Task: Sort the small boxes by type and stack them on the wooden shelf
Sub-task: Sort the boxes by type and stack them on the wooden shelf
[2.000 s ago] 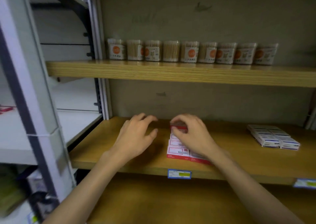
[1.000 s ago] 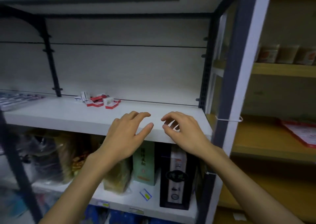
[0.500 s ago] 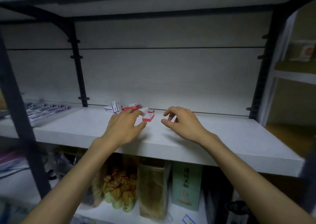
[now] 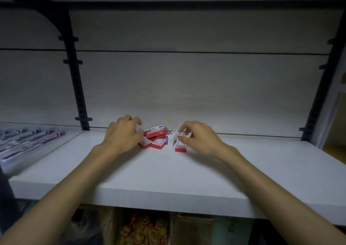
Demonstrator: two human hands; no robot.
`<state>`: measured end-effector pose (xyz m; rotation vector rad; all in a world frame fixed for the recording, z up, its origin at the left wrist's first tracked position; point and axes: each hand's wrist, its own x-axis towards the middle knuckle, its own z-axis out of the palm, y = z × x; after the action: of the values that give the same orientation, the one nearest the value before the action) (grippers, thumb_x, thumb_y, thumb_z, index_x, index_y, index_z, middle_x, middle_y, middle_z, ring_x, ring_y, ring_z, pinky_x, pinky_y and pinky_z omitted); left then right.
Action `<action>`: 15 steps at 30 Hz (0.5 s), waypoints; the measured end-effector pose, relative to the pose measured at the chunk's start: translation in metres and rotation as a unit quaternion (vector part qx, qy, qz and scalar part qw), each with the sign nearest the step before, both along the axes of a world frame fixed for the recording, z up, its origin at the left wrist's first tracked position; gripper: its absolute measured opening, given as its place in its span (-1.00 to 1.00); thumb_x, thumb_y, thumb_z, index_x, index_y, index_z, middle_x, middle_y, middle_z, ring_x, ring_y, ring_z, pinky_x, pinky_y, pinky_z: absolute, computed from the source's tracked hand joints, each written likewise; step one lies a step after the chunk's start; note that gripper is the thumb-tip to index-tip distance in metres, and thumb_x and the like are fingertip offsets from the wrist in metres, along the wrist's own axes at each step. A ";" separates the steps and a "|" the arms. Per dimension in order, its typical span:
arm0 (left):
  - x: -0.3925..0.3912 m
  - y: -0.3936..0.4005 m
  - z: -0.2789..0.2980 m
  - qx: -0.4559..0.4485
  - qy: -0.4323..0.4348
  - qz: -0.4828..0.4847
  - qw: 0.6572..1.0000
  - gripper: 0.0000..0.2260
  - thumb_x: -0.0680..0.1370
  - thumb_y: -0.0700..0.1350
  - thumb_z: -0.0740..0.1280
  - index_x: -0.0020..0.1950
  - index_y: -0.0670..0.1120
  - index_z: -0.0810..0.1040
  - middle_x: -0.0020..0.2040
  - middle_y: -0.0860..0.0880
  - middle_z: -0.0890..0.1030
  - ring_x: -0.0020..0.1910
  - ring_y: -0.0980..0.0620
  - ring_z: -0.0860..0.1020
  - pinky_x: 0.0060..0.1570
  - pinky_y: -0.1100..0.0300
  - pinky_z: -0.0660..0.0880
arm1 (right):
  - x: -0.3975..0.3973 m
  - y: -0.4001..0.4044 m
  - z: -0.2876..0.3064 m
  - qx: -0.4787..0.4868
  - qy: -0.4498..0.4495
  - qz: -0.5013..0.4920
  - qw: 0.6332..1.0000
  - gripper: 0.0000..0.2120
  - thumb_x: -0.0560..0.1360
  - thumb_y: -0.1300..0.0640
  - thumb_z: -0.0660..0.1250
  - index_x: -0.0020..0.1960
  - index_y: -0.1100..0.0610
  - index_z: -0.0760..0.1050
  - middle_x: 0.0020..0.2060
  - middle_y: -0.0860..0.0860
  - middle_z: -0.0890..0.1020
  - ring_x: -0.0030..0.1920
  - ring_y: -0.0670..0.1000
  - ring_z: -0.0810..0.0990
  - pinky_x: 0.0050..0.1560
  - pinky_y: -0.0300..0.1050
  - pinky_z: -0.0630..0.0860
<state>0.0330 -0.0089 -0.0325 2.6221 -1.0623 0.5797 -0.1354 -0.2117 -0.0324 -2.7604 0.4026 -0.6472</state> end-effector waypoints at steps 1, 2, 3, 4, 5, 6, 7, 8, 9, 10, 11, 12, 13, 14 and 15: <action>0.010 0.000 0.003 -0.002 0.000 0.003 1.000 -0.66 0.58 0.09 0.27 0.31 0.01 0.51 0.18 -0.08 0.55 0.11 -0.12 0.54 0.04 0.00 0.47 | 0.005 -0.001 0.001 -0.002 0.005 -0.007 1.000 -0.73 0.52 -0.06 0.38 0.19 -0.02 0.55 0.07 -0.05 0.62 -0.05 -0.01 0.56 0.06 -0.07 0.50; 0.020 0.000 0.006 -0.003 -0.001 0.007 1.000 -0.66 0.57 0.08 0.28 0.30 0.00 0.52 0.18 -0.09 0.55 0.11 -0.12 0.54 0.04 0.01 0.47 | 0.010 -0.001 0.003 -0.005 0.008 -0.014 1.000 -0.71 0.52 -0.07 0.38 0.21 -0.02 0.54 0.08 -0.05 0.62 -0.03 0.00 0.56 0.08 -0.05 0.51; 0.029 0.000 0.010 -0.002 -0.004 0.009 1.000 -0.66 0.57 0.08 0.29 0.30 -0.01 0.53 0.18 -0.10 0.54 0.11 -0.13 0.54 0.03 0.01 0.46 | 0.014 -0.002 0.005 -0.004 0.011 -0.022 1.000 -0.70 0.53 -0.06 0.38 0.22 -0.02 0.53 0.08 -0.04 0.62 -0.01 0.01 0.57 0.09 -0.05 0.51; 0.037 -0.001 0.012 0.002 -0.008 0.010 1.000 -0.66 0.56 0.09 0.29 0.29 -0.02 0.53 0.18 -0.11 0.54 0.11 -0.13 0.54 0.02 0.02 0.46 | 0.019 -0.003 0.006 -0.003 0.013 -0.031 0.999 -0.69 0.53 -0.06 0.38 0.24 -0.01 0.53 0.08 -0.04 0.61 0.01 0.01 0.57 0.09 -0.04 0.52; 0.044 -0.002 0.013 0.006 -0.011 0.010 1.000 -0.65 0.55 0.10 0.30 0.28 -0.02 0.53 0.16 -0.11 0.55 0.10 -0.13 0.55 0.01 0.04 0.46 | 0.024 -0.003 0.008 -0.002 0.015 -0.041 0.999 -0.68 0.53 -0.05 0.37 0.25 -0.01 0.53 0.08 -0.04 0.60 0.03 0.02 0.58 0.09 -0.03 0.52; 0.051 -0.002 0.013 0.010 -0.014 0.011 1.000 -0.63 0.54 0.12 0.29 0.27 -0.02 0.53 0.15 -0.10 0.55 0.08 -0.12 0.55 -0.01 0.05 0.46 | 0.029 -0.003 0.009 -0.004 0.016 -0.049 0.999 -0.68 0.53 -0.05 0.37 0.26 -0.01 0.52 0.08 -0.04 0.59 0.04 0.02 0.59 0.09 -0.02 0.53; 0.056 -0.003 0.011 0.015 -0.019 0.013 1.000 -0.62 0.53 0.15 0.28 0.25 -0.03 0.54 0.12 -0.10 0.56 0.05 -0.11 0.56 -0.04 0.06 0.45 | 0.034 -0.002 0.009 -0.005 0.018 -0.058 0.998 -0.67 0.53 -0.06 0.37 0.26 -0.02 0.52 0.08 -0.04 0.59 0.06 0.03 0.59 0.09 -0.01 0.53; 0.062 -0.004 0.007 0.019 -0.026 0.015 0.999 -0.61 0.52 0.18 0.26 0.21 -0.03 0.55 0.08 -0.09 0.58 0.00 -0.10 0.57 -0.07 0.06 0.45 | 0.038 -0.002 0.009 -0.004 0.016 -0.064 0.998 -0.67 0.53 -0.08 0.37 0.26 -0.02 0.52 0.09 -0.05 0.59 0.06 0.03 0.59 0.08 -0.01 0.54; 0.066 -0.005 0.003 0.020 -0.031 0.018 0.999 -0.60 0.51 0.21 0.23 0.16 -0.04 0.56 0.02 -0.08 0.59 -0.05 -0.09 0.57 -0.09 0.07 0.44 | 0.043 0.000 0.007 -0.001 0.013 -0.070 0.997 -0.67 0.53 -0.09 0.37 0.26 -0.02 0.52 0.09 -0.04 0.59 0.07 0.03 0.59 0.08 0.00 0.54; 0.071 -0.005 -0.003 0.016 -0.029 0.022 0.999 -0.58 0.51 0.25 0.21 0.10 -0.05 0.57 -0.04 -0.07 0.59 -0.10 -0.09 0.56 -0.11 0.08 0.43 | 0.046 0.001 0.004 0.000 0.003 -0.072 0.997 -0.66 0.54 -0.10 0.36 0.26 -0.02 0.52 0.09 -0.04 0.59 0.07 0.03 0.59 0.07 -0.01 0.54; 0.073 -0.006 -0.008 0.010 -0.018 0.027 0.999 -0.56 0.51 0.28 0.18 0.05 -0.05 0.57 -0.08 -0.06 0.60 -0.14 -0.08 0.55 -0.11 0.09 0.45 | 0.050 0.003 0.000 -0.002 -0.008 -0.075 0.997 -0.66 0.54 -0.11 0.36 0.26 -0.01 0.52 0.09 -0.03 0.59 0.09 0.02 0.58 0.06 -0.02 0.54; 0.076 -0.007 -0.012 0.005 -0.004 0.030 1.000 -0.54 0.51 0.31 0.16 0.01 -0.05 0.56 -0.12 -0.05 0.60 -0.16 -0.08 0.55 -0.11 0.10 0.47 | 0.053 0.004 -0.004 -0.011 -0.023 -0.077 0.997 -0.64 0.54 -0.12 0.35 0.27 0.00 0.51 0.09 -0.02 0.60 0.11 0.02 0.57 0.05 -0.03 0.52; 0.079 -0.007 -0.015 0.002 0.010 0.032 0.999 -0.53 0.52 0.33 0.15 -0.01 -0.05 0.56 -0.13 -0.04 0.60 -0.17 -0.07 0.55 -0.10 0.10 0.48 | 0.055 0.005 -0.009 -0.023 -0.034 -0.081 0.996 -0.61 0.54 -0.15 0.35 0.29 0.00 0.50 0.11 -0.02 0.60 0.15 0.02 0.55 0.04 -0.05 0.51; 0.081 -0.007 -0.019 0.001 0.020 0.032 0.999 -0.52 0.52 0.35 0.16 -0.03 -0.04 0.56 -0.14 -0.03 0.59 -0.16 -0.06 0.54 -0.07 0.08 0.48 | 0.057 0.006 -0.013 -0.030 -0.041 -0.083 0.995 -0.55 0.53 -0.20 0.34 0.32 0.01 0.48 0.14 -0.01 0.60 0.18 0.02 0.53 0.06 -0.05 0.49; 0.083 -0.007 -0.021 0.001 0.025 0.031 0.999 -0.53 0.52 0.36 0.18 -0.05 -0.04 0.56 -0.13 -0.03 0.57 -0.13 -0.06 0.54 -0.04 0.06 0.45 | 0.058 0.007 -0.017 -0.030 -0.042 -0.086 0.995 -0.48 0.52 -0.25 0.33 0.36 0.01 0.47 0.17 -0.01 0.60 0.20 0.02 0.52 0.09 -0.05 0.49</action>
<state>0.1155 -0.0159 -0.0531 2.6656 -0.9711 0.5230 -0.0772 -0.2044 -0.0489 -2.7640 0.6158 -0.8273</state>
